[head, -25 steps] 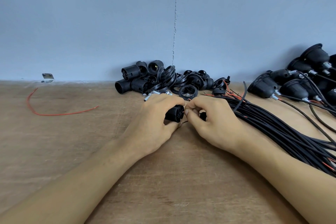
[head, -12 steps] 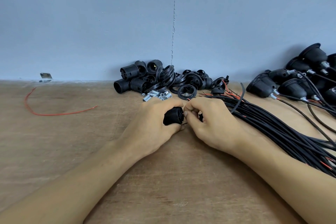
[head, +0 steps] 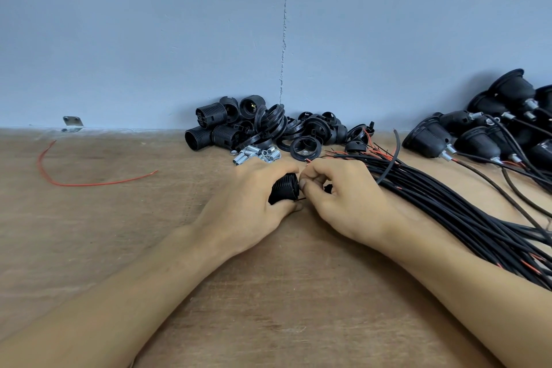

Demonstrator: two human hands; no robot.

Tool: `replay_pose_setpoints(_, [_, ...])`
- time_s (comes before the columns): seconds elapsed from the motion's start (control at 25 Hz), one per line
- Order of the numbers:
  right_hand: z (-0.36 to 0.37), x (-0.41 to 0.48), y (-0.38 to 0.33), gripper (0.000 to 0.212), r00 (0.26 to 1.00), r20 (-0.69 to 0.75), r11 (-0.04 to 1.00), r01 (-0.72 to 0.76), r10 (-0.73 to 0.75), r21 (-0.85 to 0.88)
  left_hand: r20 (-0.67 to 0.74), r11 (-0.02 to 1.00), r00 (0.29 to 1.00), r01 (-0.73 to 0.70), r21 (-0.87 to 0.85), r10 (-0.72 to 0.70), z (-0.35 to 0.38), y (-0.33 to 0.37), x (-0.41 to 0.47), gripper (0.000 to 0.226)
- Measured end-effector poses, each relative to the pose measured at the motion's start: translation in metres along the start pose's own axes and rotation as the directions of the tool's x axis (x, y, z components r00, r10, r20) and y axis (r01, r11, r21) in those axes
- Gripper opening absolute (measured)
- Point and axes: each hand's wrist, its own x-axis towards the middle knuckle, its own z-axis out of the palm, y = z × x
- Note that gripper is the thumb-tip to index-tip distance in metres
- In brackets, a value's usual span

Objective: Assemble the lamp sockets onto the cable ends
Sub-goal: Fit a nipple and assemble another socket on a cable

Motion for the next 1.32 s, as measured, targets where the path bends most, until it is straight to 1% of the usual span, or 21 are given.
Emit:
replay_pose_setpoints(0.16, [-0.0012, 0.0022, 0.004, 0.017, 0.993, -0.015, 0.992, -0.116, 0.117, 0.052, 0.043, 0.998, 0.997, 0.057, -0.012, -0.056, 0.0011, 0.0002, 0.005, 0.045])
replay_pose_setpoints(0.24, [-0.0009, 0.0016, 0.0044, 0.017, 0.99, -0.039, 0.989, -0.134, 0.137, 0.069, 0.021, 0.997, 0.997, 0.078, -0.004, -0.078, 0.0026, -0.0006, 0.0053, 0.049])
replay_pose_setpoints(0.32, [-0.0014, 0.0006, 0.004, 0.017, 0.99, -0.038, 0.988, -0.134, 0.137, 0.079, 0.006, 0.997, 0.997, 0.082, -0.001, -0.082, 0.0033, -0.0023, 0.0049, 0.055])
replay_pose_setpoints(0.52, [-0.0027, 0.0004, 0.0025, 0.018, 0.993, 0.006, 0.99, -0.116, 0.115, 0.075, -0.016, 0.999, 0.999, 0.035, -0.038, -0.036, 0.0025, -0.0042, 0.0047, 0.051])
replay_pose_setpoints(0.64, [-0.0036, 0.001, 0.0019, 0.023, 0.994, 0.033, 0.991, -0.105, 0.103, 0.087, -0.019, 0.997, 1.0, 0.008, -0.075, -0.01, 0.0016, -0.0034, 0.0035, 0.049])
replay_pose_setpoints(0.84, [-0.0053, 0.0009, 0.0025, 0.025, 0.993, 0.064, 0.986, -0.108, 0.1, 0.13, -0.001, 0.995, 1.0, 0.012, -0.099, -0.013, 0.0006, 0.0006, 0.0032, 0.045])
replay_pose_setpoints(1.12, [-0.0048, 0.0, 0.0005, 0.019, 0.996, 0.066, 0.99, -0.074, 0.066, 0.124, 0.037, 0.998, 0.999, 0.008, -0.064, -0.006, -0.0009, 0.0021, 0.0039, 0.047])
replay_pose_setpoints(1.2, [-0.0045, 0.0008, 0.0011, 0.017, 0.994, 0.065, 0.988, -0.095, 0.088, 0.124, 0.033, 0.997, 0.999, 0.006, -0.072, -0.004, 0.0001, -0.0004, 0.0042, 0.046])
replay_pose_setpoints(1.32, [-0.0044, 0.0, 0.0005, 0.015, 0.99, 0.058, 0.982, -0.133, 0.126, 0.131, -0.01, 0.995, 1.0, 0.018, -0.094, -0.019, 0.0038, -0.0025, 0.0046, 0.046])
